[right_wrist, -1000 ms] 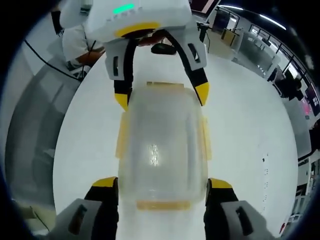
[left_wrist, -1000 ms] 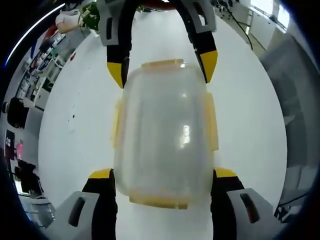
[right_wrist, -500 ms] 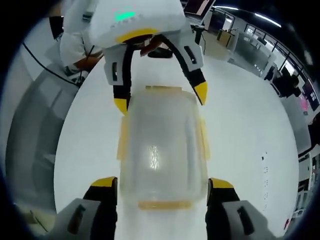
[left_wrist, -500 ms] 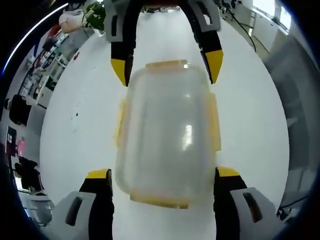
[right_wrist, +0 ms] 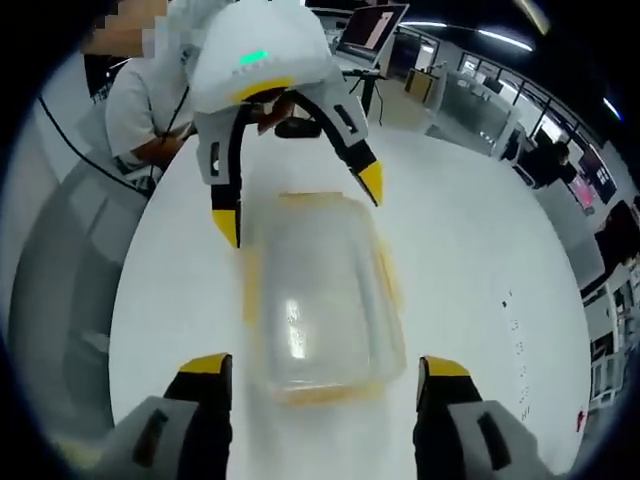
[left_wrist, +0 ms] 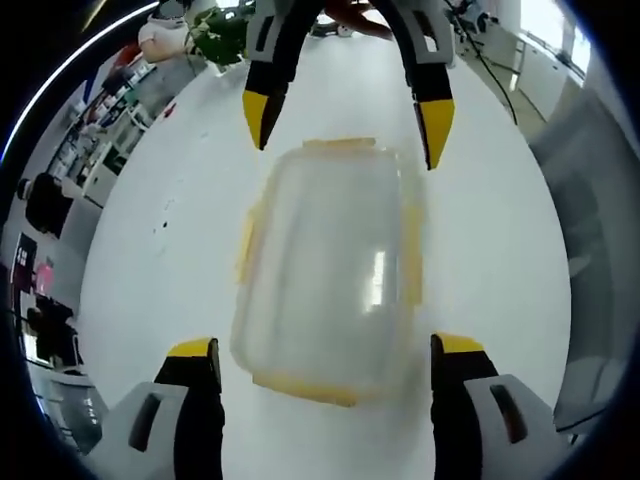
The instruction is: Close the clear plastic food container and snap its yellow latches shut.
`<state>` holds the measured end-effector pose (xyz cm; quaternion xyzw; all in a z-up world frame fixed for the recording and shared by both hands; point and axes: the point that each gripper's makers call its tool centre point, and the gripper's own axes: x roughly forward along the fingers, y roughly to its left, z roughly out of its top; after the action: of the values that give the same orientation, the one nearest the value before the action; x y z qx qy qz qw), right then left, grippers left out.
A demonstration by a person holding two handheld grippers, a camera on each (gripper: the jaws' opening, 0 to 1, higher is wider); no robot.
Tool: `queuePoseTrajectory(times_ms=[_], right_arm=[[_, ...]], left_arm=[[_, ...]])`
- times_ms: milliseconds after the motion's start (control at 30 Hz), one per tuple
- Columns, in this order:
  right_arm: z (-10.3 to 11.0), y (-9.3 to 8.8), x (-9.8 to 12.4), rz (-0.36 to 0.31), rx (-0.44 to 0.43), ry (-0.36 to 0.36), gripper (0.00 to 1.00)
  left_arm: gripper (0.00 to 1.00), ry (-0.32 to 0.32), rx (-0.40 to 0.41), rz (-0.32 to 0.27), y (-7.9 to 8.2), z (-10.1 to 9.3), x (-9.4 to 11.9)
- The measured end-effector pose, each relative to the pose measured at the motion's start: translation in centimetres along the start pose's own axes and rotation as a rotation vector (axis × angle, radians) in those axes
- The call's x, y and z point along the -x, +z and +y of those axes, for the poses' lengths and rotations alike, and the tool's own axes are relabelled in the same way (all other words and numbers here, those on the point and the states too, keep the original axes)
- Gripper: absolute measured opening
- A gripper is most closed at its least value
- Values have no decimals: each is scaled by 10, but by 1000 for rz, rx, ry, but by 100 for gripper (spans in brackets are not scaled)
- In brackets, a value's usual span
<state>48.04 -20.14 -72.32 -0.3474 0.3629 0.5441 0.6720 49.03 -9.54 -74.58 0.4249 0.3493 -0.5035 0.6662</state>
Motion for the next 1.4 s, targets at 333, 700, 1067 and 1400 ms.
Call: queuePoseTrajectory(times_ms=[333, 700, 1067, 1400], right_arm=[[13, -15, 8, -44, -127, -66, 75], [28, -21, 16, -102, -231, -129, 74], [51, -31, 36, -172, -287, -204, 75], [70, -38, 50, -229, -356, -270, 75]], left_arm=[[87, 62, 103, -59, -1, -9, 12], [85, 124, 229, -128, -4, -24, 23], [87, 162, 349, -203, -2, -43, 39], [87, 222, 399, -264, -5, -56, 56]])
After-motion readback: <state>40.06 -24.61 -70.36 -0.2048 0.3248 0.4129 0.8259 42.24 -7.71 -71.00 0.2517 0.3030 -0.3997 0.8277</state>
